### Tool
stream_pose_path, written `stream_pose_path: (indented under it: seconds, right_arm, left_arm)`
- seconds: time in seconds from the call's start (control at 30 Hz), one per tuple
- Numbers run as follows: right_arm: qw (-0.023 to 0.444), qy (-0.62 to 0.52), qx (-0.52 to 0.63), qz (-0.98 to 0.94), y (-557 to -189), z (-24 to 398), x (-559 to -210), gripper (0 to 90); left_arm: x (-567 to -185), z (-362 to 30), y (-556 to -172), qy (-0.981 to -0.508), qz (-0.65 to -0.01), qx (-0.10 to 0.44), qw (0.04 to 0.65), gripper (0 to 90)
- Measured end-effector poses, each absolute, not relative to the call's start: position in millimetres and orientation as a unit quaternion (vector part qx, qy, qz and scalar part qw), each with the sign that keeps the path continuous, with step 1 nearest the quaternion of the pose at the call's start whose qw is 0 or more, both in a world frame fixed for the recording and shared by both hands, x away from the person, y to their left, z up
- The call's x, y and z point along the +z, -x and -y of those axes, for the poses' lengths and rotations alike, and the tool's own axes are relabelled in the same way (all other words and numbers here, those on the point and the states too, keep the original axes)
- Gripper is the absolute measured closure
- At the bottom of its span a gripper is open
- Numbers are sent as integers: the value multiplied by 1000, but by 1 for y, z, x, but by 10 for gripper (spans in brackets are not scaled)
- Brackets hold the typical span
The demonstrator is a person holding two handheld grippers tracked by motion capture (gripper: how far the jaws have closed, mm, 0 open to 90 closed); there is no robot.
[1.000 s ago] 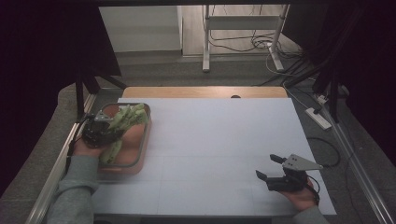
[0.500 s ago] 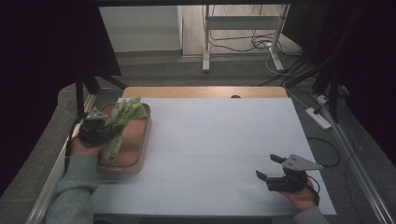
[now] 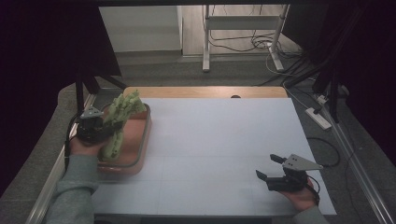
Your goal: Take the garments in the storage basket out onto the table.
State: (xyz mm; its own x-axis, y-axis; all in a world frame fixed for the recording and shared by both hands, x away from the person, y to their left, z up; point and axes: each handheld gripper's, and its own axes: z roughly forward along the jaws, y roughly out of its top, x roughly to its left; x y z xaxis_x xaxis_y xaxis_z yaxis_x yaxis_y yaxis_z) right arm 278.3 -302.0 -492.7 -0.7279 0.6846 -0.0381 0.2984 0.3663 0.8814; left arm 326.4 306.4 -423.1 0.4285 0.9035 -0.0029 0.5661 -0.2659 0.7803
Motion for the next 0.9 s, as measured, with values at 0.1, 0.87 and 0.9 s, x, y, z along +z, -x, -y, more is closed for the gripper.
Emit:
stream_pose_path:
  seconds: [0.1, 0.87, 0.9]
  right_arm:
    - [205, -307, 472, -801, -278, 302, -493, 170]
    - [205, -305, 469, -803, -278, 302, -493, 170]
    - [206, -305, 469, -803, -278, 302, -493, 170]
  left_arm:
    - [-419, -305, -324, -762, -477, 236, 369, 669]
    - [-409, -299, -320, -745, -469, 231, 414, 668]
    - [-409, -299, -319, -743, -468, 231, 419, 668]
